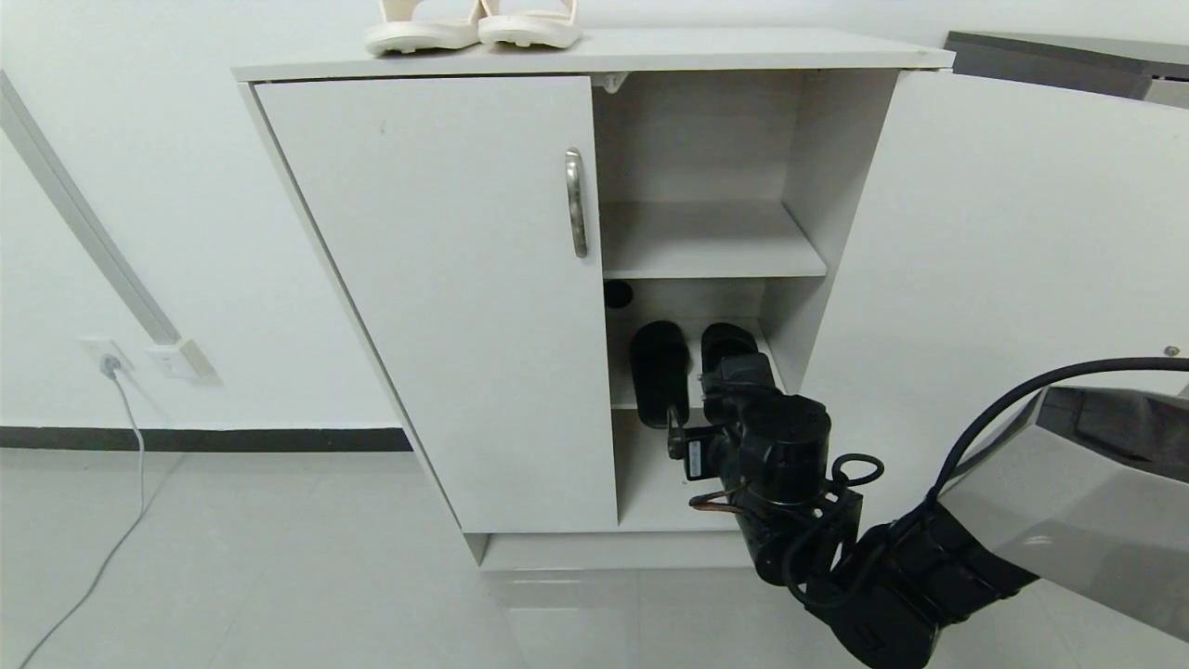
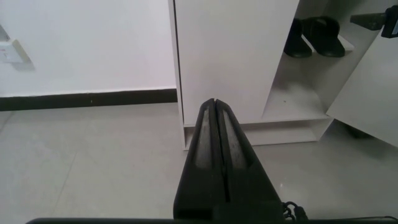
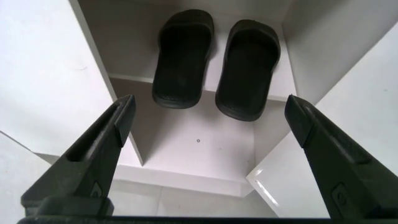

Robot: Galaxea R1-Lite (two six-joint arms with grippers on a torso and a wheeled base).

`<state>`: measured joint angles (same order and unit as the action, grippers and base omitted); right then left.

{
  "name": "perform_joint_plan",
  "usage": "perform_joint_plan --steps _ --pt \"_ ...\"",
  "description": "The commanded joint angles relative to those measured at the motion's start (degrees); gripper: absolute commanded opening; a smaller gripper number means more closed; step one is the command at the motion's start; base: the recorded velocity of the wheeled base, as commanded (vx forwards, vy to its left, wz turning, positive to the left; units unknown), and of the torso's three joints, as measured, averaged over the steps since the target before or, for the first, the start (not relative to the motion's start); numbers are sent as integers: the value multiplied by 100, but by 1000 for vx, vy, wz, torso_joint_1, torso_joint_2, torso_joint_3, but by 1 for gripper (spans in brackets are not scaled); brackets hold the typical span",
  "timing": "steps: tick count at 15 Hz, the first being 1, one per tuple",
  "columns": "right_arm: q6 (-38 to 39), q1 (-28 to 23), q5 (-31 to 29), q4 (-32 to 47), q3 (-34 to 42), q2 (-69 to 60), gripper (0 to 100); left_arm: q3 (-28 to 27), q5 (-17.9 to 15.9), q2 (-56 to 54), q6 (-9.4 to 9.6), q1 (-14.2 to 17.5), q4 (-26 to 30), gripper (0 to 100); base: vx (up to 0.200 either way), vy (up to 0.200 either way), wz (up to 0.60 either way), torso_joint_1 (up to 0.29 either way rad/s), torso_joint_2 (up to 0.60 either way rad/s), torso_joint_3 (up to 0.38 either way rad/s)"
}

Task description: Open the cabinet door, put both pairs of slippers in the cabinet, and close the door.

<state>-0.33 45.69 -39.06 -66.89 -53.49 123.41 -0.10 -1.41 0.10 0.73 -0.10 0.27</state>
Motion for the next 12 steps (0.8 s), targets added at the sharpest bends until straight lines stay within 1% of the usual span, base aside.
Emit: perform_joint_plan --steps 1,2,7,12 --pt "-2 1 4 -52 32 17 100 1 1 -1 6 1 0 0 0 0 0 0 0 0" --pt "-11 1 21 -105 32 17 100 1 1 -1 6 1 0 0 0 0 0 0 0 0" --pt "-2 -8 30 -140 58 17 100 1 1 -1 6 1 0 0 0 200 0 2 0 3" --pt "-20 -51 162 -254 155 17 100 1 1 -1 6 1 0 0 0 200 0 0 1 3"
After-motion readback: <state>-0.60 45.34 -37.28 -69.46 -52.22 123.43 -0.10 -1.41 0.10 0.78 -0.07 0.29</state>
